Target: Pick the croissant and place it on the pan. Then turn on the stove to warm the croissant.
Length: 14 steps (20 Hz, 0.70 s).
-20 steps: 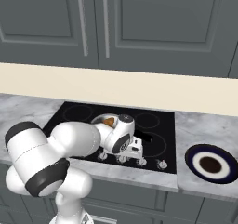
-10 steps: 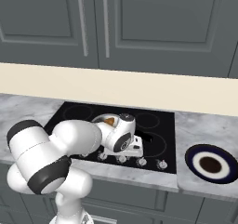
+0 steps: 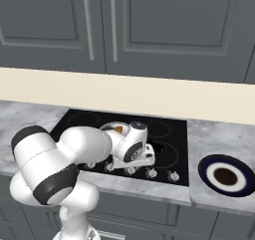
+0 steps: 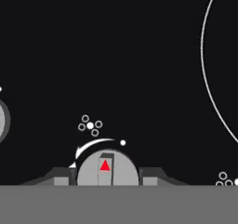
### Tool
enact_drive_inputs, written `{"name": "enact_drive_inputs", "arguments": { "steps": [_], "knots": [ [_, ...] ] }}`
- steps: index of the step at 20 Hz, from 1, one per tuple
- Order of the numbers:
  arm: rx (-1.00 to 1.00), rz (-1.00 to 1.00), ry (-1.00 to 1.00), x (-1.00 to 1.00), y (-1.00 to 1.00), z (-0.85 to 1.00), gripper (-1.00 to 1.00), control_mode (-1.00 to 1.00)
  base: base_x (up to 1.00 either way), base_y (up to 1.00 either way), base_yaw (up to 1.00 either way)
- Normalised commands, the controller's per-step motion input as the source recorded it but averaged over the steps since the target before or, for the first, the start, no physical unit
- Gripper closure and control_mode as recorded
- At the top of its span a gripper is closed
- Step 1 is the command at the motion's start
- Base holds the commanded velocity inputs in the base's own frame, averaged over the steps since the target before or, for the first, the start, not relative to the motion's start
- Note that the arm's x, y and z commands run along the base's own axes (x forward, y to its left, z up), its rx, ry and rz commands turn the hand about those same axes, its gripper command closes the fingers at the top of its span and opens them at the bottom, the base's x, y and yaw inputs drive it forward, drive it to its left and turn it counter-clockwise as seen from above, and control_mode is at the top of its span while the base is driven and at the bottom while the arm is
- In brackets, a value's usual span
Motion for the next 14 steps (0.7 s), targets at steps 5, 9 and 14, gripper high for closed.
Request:
{"name": "enact_drive_inputs", "arguments": {
  "steps": [5, 9, 14],
  "knots": [
    [0.00, 0.26, 0.00, 0.00, 0.00, -0.19, 1.00, -1.00, 0.00, 0.00, 0.00],
    [0.00, 0.27, 0.00, 0.00, 0.00, -0.26, 1.00, -1.00, 0.00, 0.00, 0.00],
    [0.00, 0.27, 0.00, -0.01, 0.00, -0.28, 1.00, -1.00, 0.00, 0.00, 0.00]
  ]
}}
